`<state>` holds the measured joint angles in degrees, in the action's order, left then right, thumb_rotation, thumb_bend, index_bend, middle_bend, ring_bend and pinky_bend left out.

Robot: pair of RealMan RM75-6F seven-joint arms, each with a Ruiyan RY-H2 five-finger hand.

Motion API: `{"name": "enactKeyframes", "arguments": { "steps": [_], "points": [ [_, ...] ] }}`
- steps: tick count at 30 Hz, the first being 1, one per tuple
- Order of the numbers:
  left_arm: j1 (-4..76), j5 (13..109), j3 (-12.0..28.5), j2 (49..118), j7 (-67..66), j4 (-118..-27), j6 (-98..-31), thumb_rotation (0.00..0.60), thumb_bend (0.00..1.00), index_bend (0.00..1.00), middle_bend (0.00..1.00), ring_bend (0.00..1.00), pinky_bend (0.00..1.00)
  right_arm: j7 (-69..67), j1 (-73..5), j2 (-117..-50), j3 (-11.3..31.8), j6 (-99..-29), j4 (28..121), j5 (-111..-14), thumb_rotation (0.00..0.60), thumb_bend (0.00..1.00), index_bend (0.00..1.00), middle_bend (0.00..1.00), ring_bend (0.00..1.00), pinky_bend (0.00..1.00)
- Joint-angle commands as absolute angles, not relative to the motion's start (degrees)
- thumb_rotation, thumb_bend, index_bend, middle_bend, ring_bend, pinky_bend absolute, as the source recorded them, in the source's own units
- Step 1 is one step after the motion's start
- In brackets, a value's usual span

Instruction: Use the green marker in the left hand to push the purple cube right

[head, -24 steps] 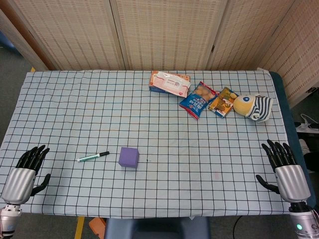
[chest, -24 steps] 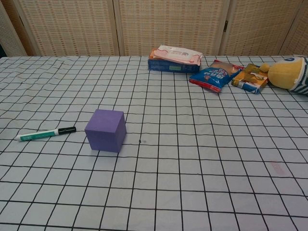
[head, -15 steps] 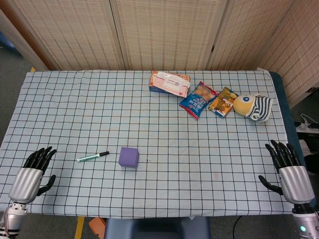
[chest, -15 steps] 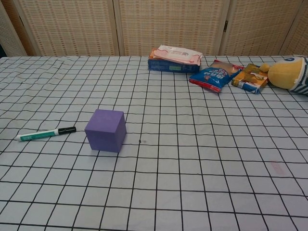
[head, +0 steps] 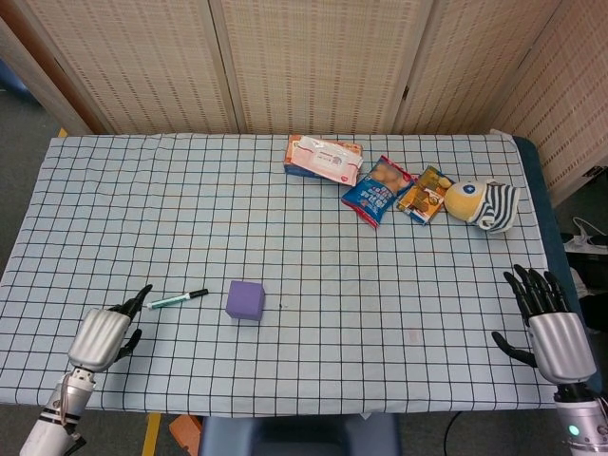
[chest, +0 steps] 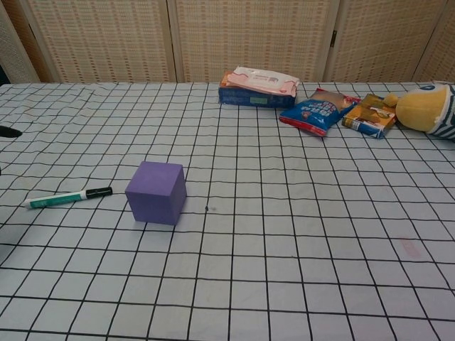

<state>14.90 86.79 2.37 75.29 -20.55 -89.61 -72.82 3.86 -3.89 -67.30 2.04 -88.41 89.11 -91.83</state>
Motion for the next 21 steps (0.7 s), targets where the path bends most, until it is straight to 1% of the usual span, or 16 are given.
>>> {"name": "enactKeyframes", "arguments": {
  "steps": [1,5,10,12,15,21],
  "points": [
    [17.05,84.99,3.66,78.70,-21.85,-86.88,-70.76,0.600,0.42,0.15,0.49,0.97,1.00,4.22,-4.11,-67.45,2.25,-88.04,89.03,-91.38,0.532,0.13,0.00,0.00,0.00,0.00],
    [18.38,83.68,4.24,81.84,-21.90,-83.57,-69.42,0.600,0.42,0.18,0.43,1.00,1.00,4.35,-4.13,-67.36,2.33,-87.80,89.21,-91.03,0.533,0.13,0.00,0.00,0.00,0.00],
    [19.69,81.34,4.29,85.33,-24.17,-79.75,-67.12,0.600,0.42,0.23,0.37,1.00,1.00,3.90,-4.14,-66.95,1.95,-87.55,89.57,-91.41,0.533,0.13,0.00,0.00,0.00,0.00],
    [19.92,80.76,4.17,86.12,-24.78,-79.06,-66.68,0.600,0.43,0.24,0.34,1.00,1.00,3.64,-4.19,-66.66,1.76,-87.31,89.80,-91.54,0.532,0.13,0.00,0.00,0.00,0.00],
    [20.07,80.89,4.01,87.55,-25.67,-77.56,-67.45,0.600,0.43,0.25,0.29,1.00,1.00,3.24,-4.15,-66.24,1.54,-87.21,90.06,-91.74,0.533,0.13,0.00,0.00,0.00,0.00],
    [20.72,81.52,4.16,89.93,-26.74,-74.27,-68.92,0.600,0.43,0.25,0.26,1.00,1.00,2.61,-3.99,-65.49,0.85,-87.28,90.71,-92.67,0.531,0.13,0.00,0.00,0.00,0.00]
  ]
}}
